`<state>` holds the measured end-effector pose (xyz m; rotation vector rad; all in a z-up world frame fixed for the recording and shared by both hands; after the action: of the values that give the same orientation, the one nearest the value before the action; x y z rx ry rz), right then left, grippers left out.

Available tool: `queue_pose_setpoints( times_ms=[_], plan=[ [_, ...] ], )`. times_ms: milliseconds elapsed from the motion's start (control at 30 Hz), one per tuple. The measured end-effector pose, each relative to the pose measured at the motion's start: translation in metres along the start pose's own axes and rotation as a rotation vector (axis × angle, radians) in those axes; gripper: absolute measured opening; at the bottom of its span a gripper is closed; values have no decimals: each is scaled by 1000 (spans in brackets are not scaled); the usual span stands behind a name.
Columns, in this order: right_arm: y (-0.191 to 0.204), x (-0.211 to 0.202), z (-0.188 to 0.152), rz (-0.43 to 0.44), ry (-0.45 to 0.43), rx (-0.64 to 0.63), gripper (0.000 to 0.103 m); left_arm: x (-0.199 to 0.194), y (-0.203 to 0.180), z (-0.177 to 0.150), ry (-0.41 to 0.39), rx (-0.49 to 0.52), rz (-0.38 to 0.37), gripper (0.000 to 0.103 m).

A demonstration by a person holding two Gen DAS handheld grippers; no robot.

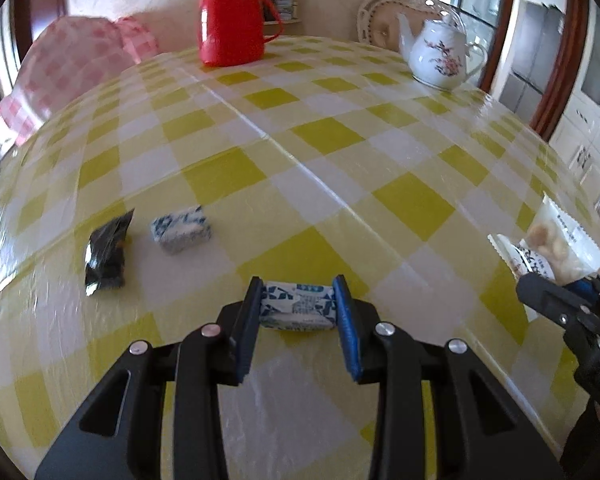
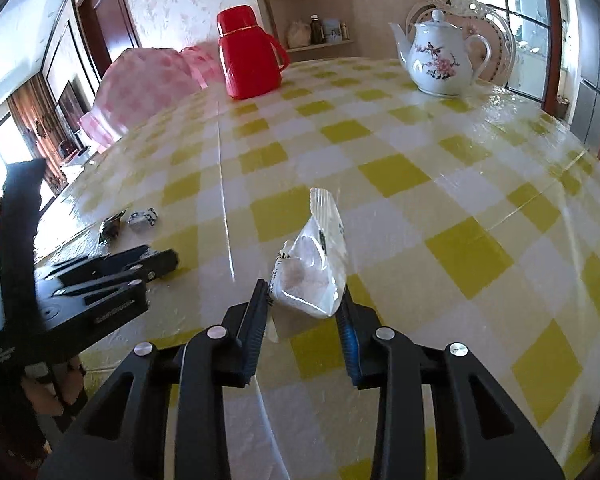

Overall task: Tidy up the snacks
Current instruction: 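Carry the candy and pastry pack over the box with both tools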

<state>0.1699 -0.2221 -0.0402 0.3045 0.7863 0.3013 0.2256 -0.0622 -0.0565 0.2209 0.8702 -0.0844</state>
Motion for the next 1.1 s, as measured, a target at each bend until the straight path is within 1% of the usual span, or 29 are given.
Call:
queue_pose_setpoints(
  times_ms=[100,200,367,533,600,733,1100],
  plan=[
    [0,1,0,2,1,12,33,-8,6,-7,-3,-30,10,36],
    [2,-2,0,8,-10,14,33,-23,12,-15,-20,-58,14,36],
    [16,-4,-3,73,-17,25,33,-48,18,-29,-50,-86,12,36],
    [39,-2,-16,135,8,24,33,-70,28,-44,-77,-121,26,36],
    [51,-3,-21,150,10,5,33,-77,33,-51,-82,-136,40,36],
    [66,-6,-31,168,15,-16,33,-86,39,-62,-89,-165,45,36],
    [82,-22,-59,195,16,-8,33,-106,51,-81,-112,-230,60,36]
  ],
)
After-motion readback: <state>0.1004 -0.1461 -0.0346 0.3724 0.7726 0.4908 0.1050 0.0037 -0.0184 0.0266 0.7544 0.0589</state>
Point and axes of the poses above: each gripper's, at about its wrist camera, not at the fingertips, and x roughly the way its jaws point, y to its left, z to its top, the point moved 8 cm from there along x, roughly the way its jaws point, and after that the axes turned 15 degrees about z, right-handed, at the moved point
